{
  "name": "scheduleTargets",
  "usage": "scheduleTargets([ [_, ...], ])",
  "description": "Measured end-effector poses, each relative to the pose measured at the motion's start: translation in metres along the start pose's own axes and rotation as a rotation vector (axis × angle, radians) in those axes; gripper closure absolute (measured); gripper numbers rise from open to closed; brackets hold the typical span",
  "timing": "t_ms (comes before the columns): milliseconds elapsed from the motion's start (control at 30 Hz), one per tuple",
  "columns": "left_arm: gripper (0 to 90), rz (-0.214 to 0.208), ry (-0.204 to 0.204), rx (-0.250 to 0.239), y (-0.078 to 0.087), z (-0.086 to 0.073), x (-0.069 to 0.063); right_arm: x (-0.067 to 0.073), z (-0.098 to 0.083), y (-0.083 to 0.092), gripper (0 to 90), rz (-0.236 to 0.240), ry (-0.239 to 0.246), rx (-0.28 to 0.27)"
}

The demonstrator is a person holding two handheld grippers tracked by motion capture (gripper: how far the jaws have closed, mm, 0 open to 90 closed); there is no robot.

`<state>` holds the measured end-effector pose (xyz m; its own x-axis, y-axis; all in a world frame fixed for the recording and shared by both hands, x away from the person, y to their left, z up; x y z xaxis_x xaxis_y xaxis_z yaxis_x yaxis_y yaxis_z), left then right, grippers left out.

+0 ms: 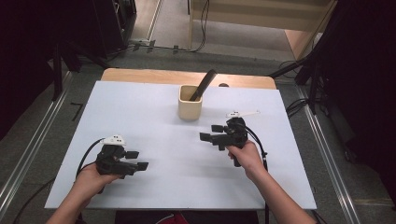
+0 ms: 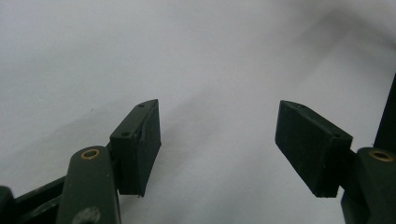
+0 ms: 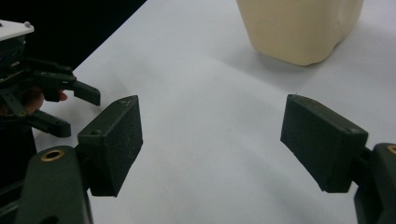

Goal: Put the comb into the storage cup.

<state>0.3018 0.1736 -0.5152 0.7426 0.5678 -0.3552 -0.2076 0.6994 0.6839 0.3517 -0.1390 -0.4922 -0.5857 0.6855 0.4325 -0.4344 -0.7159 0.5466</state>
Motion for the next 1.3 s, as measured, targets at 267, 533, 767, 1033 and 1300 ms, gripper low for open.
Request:
scheduleTargets([
  [267,32.4,-0.001,-0.001,-0.001,0.0,0.0,0.0,0.004,-0.009,0.007,21.3,0.001,0.045,0.004],
  [533,32.4,-0.008,-0.003,-0.009,0.0,0.0,-0.001,0.007,-0.02,0.015,21.3,0.017,0.054,0.029],
  [767,32.4,-0.007,-0.002,-0.011,0.0,0.0,-0.001,0.008,-0.031,0.022,20.7,0.022,0.098,0.042],
  [1033,32.4,-0.006,-0.002,-0.011,0.001,0.0,-0.001,0.005,-0.044,0.032,20.6,0.013,0.096,0.058],
  [1300,32.4,-0.006,-0.001,-0.012,0.001,0.0,-0.001,-0.003,-0.055,0.041,20.6,-0.005,0.088,0.073],
])
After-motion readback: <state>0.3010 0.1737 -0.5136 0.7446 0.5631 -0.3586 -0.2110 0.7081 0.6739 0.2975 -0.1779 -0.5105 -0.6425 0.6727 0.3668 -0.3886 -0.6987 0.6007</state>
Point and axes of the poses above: each handheld gripper's, and its own axes: y roughly backward along the jaws, z roughly out of its top, x roughly to its left, the point moved 6 cm from there along -y, roughly forward along the jaws, and after that the axes turned 3 degrees about -z, right-handed, at the moved point
